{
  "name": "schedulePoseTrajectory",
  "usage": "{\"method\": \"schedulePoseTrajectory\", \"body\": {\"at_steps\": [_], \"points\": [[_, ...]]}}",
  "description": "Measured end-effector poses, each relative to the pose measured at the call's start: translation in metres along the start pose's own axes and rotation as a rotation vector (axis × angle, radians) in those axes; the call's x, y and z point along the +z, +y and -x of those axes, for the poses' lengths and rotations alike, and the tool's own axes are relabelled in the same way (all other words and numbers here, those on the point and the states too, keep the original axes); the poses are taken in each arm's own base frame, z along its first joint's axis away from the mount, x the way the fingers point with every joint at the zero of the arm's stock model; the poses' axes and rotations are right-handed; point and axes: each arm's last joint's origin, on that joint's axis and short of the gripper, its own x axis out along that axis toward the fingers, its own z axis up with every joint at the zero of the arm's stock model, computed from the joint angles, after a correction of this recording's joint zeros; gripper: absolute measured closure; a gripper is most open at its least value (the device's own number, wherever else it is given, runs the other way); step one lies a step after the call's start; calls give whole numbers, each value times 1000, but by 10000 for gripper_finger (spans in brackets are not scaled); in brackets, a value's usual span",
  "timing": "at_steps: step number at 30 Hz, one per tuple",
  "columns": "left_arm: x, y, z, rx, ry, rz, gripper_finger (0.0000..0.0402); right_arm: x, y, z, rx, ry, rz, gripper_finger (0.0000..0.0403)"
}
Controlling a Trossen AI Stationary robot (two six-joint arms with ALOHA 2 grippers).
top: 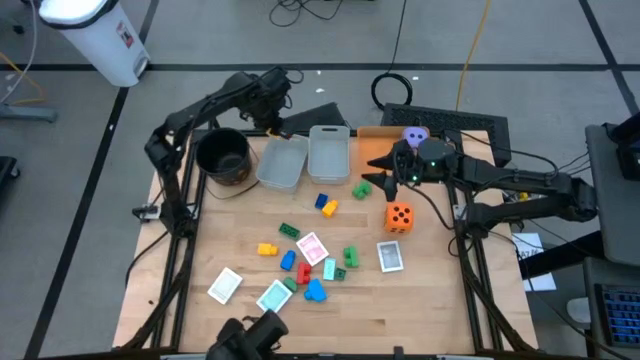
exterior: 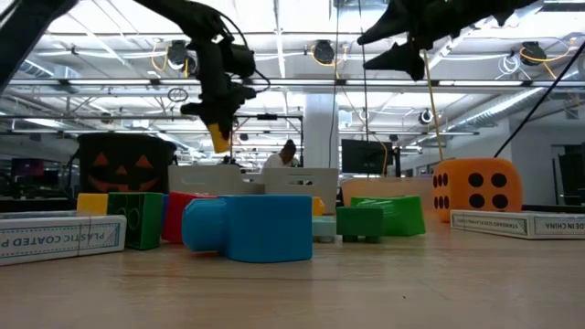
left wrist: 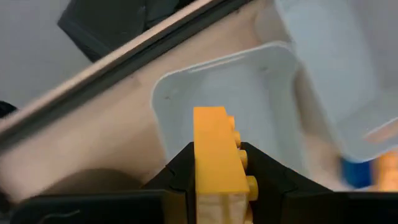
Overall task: Pick & Place Toys
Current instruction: Put the yellow game piece into the left gray bin
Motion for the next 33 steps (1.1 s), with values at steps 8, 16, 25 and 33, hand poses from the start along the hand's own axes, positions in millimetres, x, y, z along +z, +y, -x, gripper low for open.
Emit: {"method": "schedulePoseTrajectory", "body": {"at_steps": [8, 16, 25, 33], "points": [[16, 5, -9, 47, 58, -149, 308, -22, -16, -6, -45, 33, -82, 152], [19, 5, -23, 49, 119, -226, 308, -29, -19, -10, -10, -59, -116, 152], [22, 5, -41, 46, 170, -246, 308, -29, -21, -10, -34, -83, -118, 152], [25, 4, -58, 43, 204, -239, 308, -29, -23, -10, -38, -85, -143, 152]]}}
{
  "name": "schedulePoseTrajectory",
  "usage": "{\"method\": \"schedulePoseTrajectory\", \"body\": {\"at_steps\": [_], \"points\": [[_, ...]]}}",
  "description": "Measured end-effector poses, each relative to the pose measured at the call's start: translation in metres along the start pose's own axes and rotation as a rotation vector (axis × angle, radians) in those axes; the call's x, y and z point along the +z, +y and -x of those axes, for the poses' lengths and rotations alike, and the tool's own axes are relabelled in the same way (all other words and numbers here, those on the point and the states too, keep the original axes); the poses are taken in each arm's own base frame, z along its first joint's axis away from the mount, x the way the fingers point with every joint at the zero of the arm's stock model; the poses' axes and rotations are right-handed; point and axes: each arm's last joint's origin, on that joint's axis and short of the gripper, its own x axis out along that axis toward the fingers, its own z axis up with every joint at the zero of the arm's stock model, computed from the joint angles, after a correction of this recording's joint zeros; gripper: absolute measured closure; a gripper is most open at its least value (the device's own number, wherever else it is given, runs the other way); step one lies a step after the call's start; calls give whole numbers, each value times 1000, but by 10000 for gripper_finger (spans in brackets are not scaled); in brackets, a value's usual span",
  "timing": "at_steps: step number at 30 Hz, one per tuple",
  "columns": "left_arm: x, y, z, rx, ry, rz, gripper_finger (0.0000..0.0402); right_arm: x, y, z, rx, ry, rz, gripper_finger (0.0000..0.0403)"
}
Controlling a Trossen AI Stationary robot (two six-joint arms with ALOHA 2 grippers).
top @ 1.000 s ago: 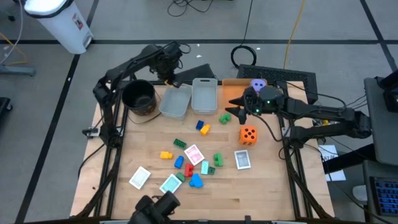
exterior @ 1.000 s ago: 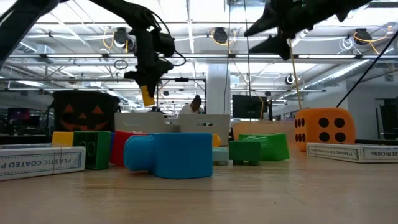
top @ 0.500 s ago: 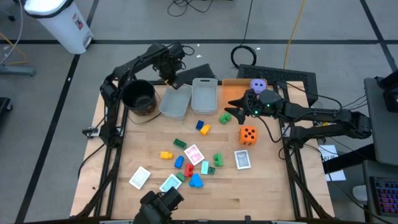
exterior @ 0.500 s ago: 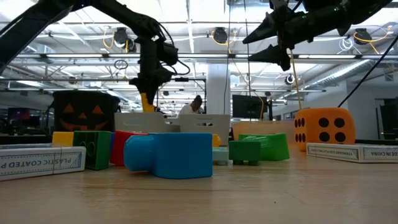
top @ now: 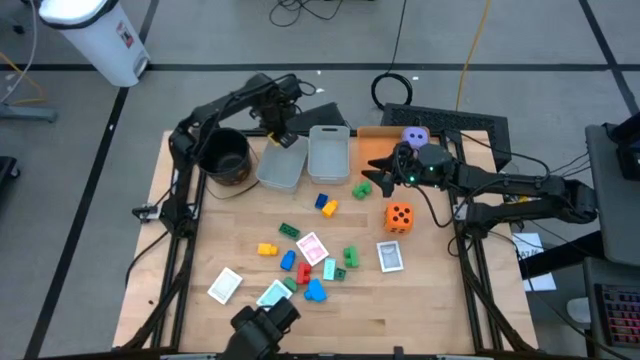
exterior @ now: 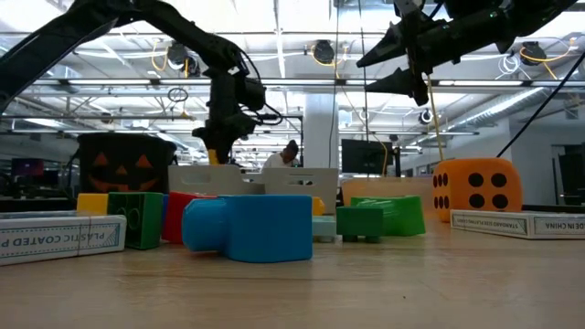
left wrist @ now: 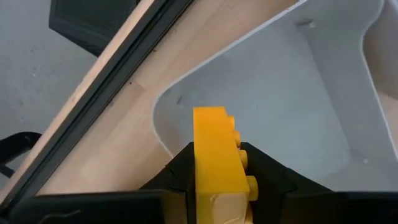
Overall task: Pick & Place Toys
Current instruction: Put the yellow game piece into the left gray bin
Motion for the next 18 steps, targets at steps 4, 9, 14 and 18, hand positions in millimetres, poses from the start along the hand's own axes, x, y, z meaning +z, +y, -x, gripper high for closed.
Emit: {"method": "schedulePoseTrajectory", "body": {"at_steps": [4, 9, 14, 18], "points": [[4, 2, -8, -12, 10, 40, 308, 0, 0, 0, 0, 0, -3, 152], [9, 4, -18, -15, 16, 109, 308, 0, 0, 0, 0, 1, -7, 152], [14, 4, -28, -35, 21, 155, 308, 0, 0, 0, -1, 1, -14, 152], [18, 4, -35, -38, 20, 196, 308, 0, 0, 0, -1, 1, -14, 152]]}}
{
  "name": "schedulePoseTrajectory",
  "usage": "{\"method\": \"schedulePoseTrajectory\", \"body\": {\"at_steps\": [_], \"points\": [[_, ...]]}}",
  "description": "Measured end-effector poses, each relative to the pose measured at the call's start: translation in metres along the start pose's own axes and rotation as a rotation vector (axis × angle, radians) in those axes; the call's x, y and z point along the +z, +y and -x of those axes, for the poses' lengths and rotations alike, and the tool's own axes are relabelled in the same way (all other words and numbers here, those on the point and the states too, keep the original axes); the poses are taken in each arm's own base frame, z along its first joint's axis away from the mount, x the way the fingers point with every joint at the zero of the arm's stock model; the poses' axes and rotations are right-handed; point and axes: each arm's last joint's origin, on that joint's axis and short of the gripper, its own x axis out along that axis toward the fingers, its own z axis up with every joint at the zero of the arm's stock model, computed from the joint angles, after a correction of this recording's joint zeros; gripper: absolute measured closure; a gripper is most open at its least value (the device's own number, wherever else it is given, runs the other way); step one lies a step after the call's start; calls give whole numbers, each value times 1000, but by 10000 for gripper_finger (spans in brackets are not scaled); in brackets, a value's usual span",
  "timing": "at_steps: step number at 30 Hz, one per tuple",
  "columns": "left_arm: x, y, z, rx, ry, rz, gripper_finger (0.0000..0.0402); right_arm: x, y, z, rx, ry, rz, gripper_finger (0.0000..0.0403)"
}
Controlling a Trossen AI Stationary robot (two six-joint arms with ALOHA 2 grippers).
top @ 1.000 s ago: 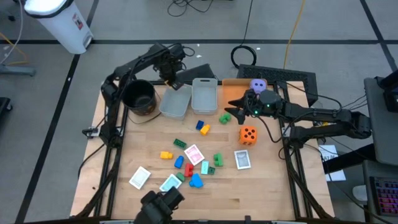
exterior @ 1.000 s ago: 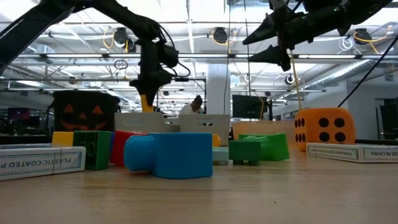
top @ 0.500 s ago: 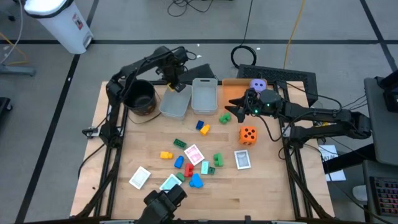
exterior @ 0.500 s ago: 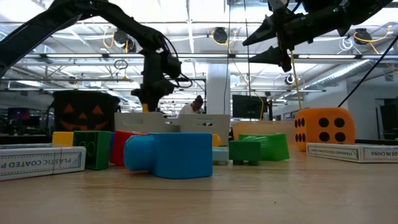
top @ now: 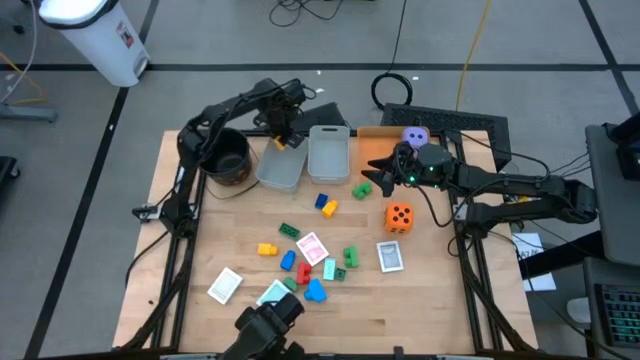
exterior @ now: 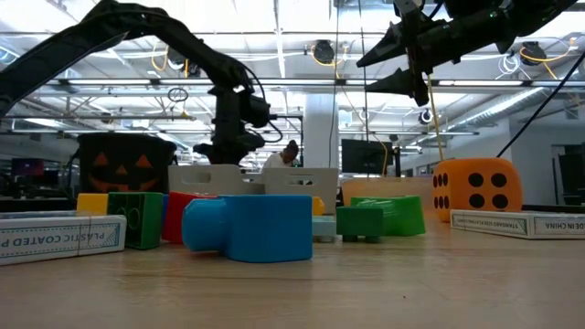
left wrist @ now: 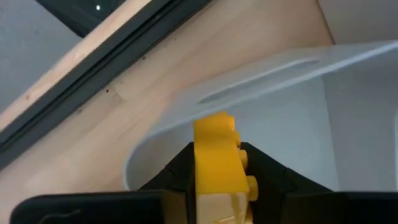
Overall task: Pick & Place Toys
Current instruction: Put the yellow game piece into the left gray bin
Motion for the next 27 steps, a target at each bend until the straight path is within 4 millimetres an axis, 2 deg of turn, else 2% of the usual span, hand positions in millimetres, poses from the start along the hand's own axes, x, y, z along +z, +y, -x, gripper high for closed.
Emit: {"method": "schedulePoseTrajectory", "body": {"at_steps": [12, 27], "points": [[3, 2, -2, -2, -17, 62, 308, -1, 0, 0, -3, 5, -14, 152], [10, 15, 0, -41, -64, 213, 308, -1, 0, 0, -3, 6, -14, 152]]}}
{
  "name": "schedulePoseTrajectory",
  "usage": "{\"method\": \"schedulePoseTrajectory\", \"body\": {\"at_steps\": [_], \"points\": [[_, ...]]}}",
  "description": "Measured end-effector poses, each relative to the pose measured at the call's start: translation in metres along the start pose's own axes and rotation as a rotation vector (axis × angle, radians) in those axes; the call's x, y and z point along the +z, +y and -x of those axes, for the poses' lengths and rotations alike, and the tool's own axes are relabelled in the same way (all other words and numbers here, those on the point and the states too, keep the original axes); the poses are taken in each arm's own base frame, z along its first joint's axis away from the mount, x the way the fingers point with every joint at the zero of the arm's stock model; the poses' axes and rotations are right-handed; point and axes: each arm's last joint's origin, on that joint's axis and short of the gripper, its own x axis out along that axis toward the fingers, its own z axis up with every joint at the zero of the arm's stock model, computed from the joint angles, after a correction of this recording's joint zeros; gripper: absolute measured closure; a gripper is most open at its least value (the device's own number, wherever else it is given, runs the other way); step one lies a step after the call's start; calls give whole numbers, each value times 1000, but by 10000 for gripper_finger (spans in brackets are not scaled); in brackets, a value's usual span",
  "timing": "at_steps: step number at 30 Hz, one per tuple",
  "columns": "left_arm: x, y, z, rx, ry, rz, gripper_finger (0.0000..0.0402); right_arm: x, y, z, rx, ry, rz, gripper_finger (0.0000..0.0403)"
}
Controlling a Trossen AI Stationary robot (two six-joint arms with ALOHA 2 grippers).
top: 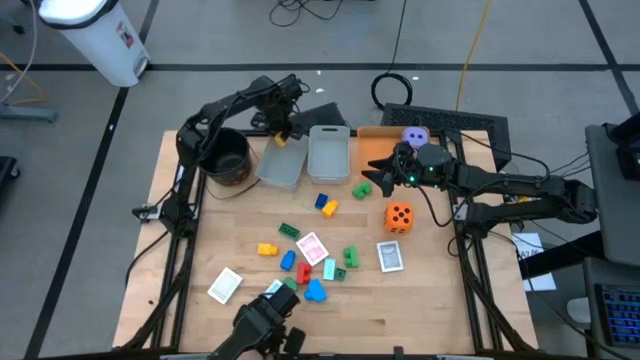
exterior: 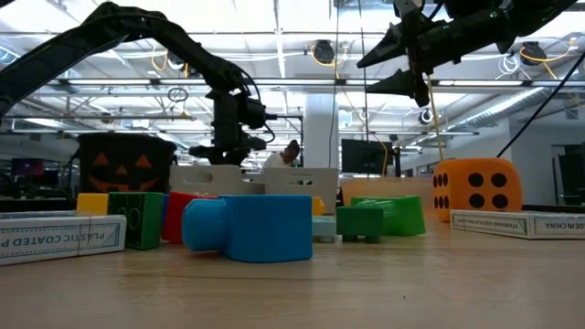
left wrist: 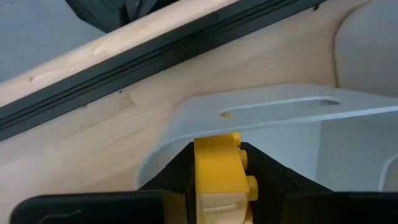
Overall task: Pick & Place Toys
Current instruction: Put the yellow game piece into the left gray bin
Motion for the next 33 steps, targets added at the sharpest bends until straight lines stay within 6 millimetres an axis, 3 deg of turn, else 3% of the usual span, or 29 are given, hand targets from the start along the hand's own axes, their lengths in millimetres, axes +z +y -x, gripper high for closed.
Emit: {"method": "schedulePoseTrajectory", "body": {"at_steps": [28, 33], "points": [[8, 13, 2, 24, -53, 172, 308, 0, 0, 0, 4, 2, -19, 152], [10, 14, -7, -6, -16, 179, 308, 0, 0, 0, 4, 2, -19, 152]]}}
